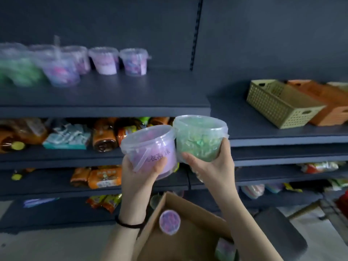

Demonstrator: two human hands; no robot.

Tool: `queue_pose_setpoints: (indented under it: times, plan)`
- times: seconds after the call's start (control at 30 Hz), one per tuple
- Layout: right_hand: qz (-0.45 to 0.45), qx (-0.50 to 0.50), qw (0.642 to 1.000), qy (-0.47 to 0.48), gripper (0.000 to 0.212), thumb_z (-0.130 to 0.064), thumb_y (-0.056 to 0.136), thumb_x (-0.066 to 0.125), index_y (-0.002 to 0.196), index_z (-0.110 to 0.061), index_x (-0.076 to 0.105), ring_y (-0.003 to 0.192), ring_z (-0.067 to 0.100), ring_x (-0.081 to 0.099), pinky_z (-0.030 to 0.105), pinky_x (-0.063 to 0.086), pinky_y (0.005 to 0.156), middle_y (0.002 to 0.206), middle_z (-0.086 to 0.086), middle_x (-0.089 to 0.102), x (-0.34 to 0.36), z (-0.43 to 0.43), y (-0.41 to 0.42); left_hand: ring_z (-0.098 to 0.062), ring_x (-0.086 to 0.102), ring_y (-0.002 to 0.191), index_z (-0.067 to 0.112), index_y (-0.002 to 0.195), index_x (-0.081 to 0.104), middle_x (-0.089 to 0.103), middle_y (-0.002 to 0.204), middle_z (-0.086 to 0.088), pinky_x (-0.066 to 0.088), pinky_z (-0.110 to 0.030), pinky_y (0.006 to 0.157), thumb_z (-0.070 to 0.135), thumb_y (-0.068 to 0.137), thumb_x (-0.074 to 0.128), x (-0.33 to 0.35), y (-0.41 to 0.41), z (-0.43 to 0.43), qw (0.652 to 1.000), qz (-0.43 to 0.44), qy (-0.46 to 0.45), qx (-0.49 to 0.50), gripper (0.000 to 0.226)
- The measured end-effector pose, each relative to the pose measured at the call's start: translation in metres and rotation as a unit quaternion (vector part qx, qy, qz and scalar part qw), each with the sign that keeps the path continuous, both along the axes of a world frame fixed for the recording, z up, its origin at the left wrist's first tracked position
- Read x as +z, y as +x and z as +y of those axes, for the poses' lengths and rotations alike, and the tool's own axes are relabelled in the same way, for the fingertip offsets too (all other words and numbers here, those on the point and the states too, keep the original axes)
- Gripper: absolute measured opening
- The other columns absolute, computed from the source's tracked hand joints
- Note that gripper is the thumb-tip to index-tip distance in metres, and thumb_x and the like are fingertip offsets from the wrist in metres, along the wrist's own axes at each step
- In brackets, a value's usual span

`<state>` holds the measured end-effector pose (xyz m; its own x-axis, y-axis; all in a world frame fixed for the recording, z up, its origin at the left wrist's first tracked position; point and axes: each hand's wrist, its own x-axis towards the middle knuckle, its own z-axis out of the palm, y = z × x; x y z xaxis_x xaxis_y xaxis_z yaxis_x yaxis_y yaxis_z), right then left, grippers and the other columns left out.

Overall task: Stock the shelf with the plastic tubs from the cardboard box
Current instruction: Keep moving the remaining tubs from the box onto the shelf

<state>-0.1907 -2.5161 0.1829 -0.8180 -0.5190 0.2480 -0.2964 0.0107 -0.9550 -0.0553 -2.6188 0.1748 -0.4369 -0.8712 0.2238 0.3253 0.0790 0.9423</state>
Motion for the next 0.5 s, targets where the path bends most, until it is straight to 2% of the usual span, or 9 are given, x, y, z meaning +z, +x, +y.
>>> queue_pose_setpoints:
  times: [0.1, 0.2, 0.27, 0.37, 0.43, 0.5]
  plan:
    - [0.011, 0.030, 0.999, -0.026, 0.071, -0.045, 0.051, 0.089, 0.108, -0.038, 0.047, 0.095, -0.010, 0.059, 0.012, 0.051, 0.069, 0.104, -0.032, 0.059, 0.041, -0.025, 0.018, -0.014, 0.064, 0.108, 0.023, 0.127, 0.052, 0.065, 0.120, 0.002, 0.054, -0.020, 0.075, 0.037, 0.058, 0.084, 0.033, 0.026, -0.025, 1.000, 0.009, 0.003, 0.000, 0.078]
    - [0.002, 0.060, 0.997, -0.042, 0.074, -0.050, 0.047, 0.086, 0.110, -0.040, 0.048, 0.094, -0.008, 0.061, 0.015, 0.052, 0.069, 0.105, -0.029, 0.061, 0.069, -0.053, 0.039, 0.000, 0.063, 0.104, 0.035, 0.129, 0.044, 0.063, 0.118, 0.016, 0.051, -0.012, 0.072, 0.046, 0.046, 0.088, 0.058, 0.054, -0.051, 1.000, -0.009, 0.014, 0.017, 0.094]
    - [0.000, 0.083, 0.995, -0.050, 0.074, -0.048, 0.047, 0.086, 0.110, -0.040, 0.047, 0.092, -0.009, 0.061, 0.011, 0.050, 0.067, 0.103, -0.029, 0.061, 0.083, -0.074, 0.055, 0.004, 0.063, 0.098, 0.032, 0.130, 0.045, 0.063, 0.116, 0.013, 0.050, -0.010, 0.069, 0.045, 0.042, 0.088, 0.073, 0.076, -0.072, 0.999, -0.023, 0.019, 0.027, 0.099]
    - [-0.003, 0.108, 0.993, -0.051, 0.072, -0.041, 0.050, 0.087, 0.107, -0.040, 0.044, 0.091, -0.009, 0.061, 0.009, 0.049, 0.065, 0.102, -0.023, 0.063, 0.097, -0.109, 0.079, 0.007, 0.065, 0.088, 0.024, 0.124, 0.053, 0.065, 0.112, 0.008, 0.048, -0.006, 0.063, 0.038, 0.039, 0.093, 0.092, 0.108, -0.110, 0.998, -0.047, 0.017, 0.038, 0.095]
    - [-0.006, 0.111, 0.993, -0.047, 0.073, -0.041, 0.050, 0.086, 0.107, -0.041, 0.042, 0.092, -0.009, 0.061, 0.014, 0.052, 0.066, 0.105, -0.018, 0.061, 0.101, -0.131, 0.094, 0.008, 0.065, 0.081, 0.020, 0.121, 0.056, 0.066, 0.107, 0.009, 0.048, -0.006, 0.060, 0.035, 0.039, 0.086, 0.100, 0.127, -0.137, 0.997, -0.065, 0.015, 0.044, 0.088]
    - [-0.010, 0.105, 0.993, -0.046, 0.075, -0.044, 0.049, 0.086, 0.108, -0.041, 0.040, 0.093, -0.008, 0.060, 0.019, 0.052, 0.070, 0.109, -0.018, 0.059, 0.103, -0.155, 0.109, 0.006, 0.065, 0.082, 0.018, 0.122, 0.055, 0.066, 0.107, 0.009, 0.049, -0.008, 0.061, 0.034, 0.039, 0.085, 0.106, 0.142, -0.165, 0.995, -0.084, 0.003, 0.044, 0.091]
